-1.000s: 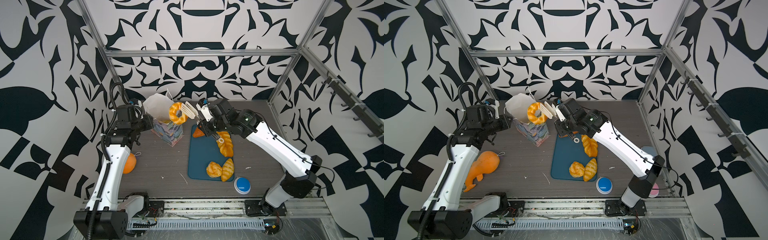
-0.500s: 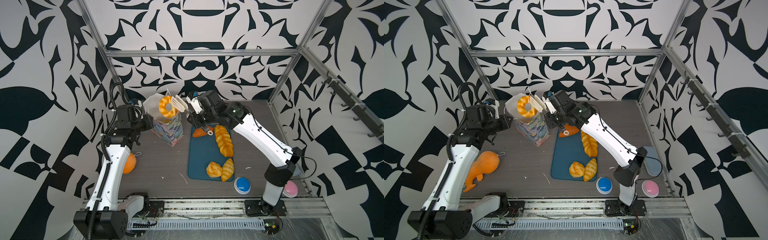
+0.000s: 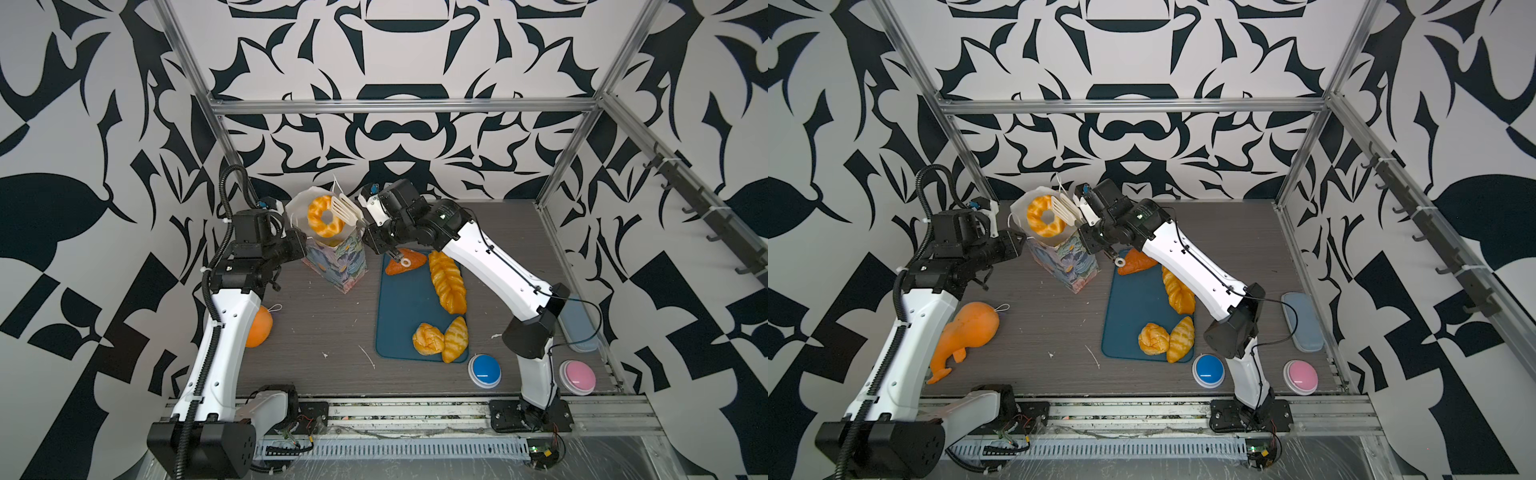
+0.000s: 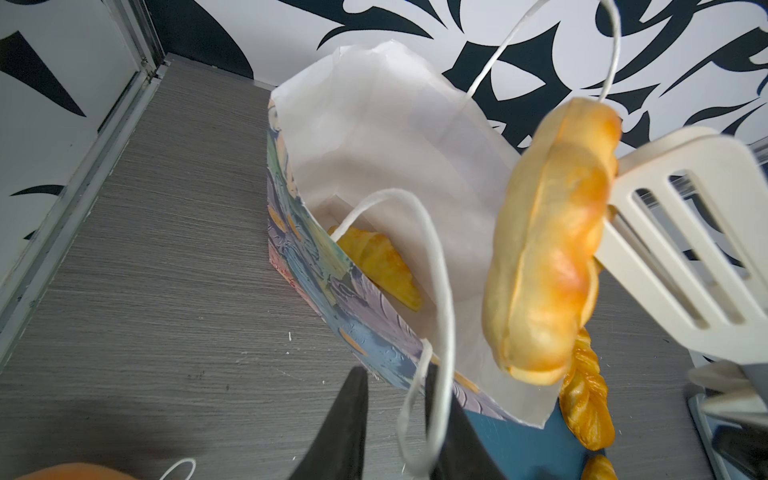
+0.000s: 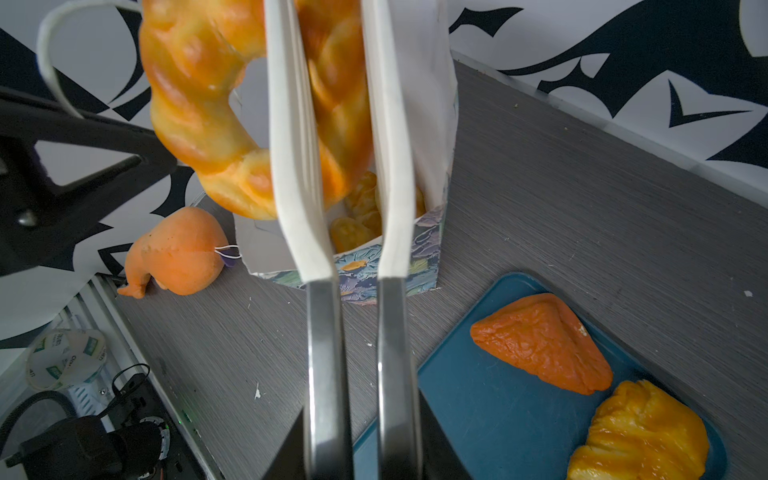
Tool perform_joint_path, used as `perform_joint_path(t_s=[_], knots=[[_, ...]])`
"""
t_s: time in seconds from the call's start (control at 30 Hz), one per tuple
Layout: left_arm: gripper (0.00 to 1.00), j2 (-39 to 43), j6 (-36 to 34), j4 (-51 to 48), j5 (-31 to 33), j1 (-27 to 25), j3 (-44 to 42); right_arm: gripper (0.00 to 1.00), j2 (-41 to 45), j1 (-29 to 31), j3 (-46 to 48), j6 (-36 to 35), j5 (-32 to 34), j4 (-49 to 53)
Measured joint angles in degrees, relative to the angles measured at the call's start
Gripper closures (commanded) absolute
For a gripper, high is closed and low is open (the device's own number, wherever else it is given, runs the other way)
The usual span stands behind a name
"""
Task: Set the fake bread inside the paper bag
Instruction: 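Lift the pinched ring bread with the tongs over the paper bag, then lower the ring bread into the bag and open the tongs with the right gripper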
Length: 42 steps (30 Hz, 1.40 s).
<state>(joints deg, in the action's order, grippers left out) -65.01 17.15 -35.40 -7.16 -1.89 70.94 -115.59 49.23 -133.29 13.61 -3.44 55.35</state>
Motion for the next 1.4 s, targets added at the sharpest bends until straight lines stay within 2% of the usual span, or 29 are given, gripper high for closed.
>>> perform_joint_path(t_s=[1.03, 1.4], knots=[[0.71, 0.0, 0.0, 0.0, -0.3, 0.0, -0.3, 0.60, -1.6, -1.6, 0.2, 0.9, 0.0, 1.0], [0.71, 0.0, 0.0, 0.0, -0.4, 0.0, -0.3, 0.60, -1.0, -1.6, 1.2, 1.3, -0.2, 0.9]])
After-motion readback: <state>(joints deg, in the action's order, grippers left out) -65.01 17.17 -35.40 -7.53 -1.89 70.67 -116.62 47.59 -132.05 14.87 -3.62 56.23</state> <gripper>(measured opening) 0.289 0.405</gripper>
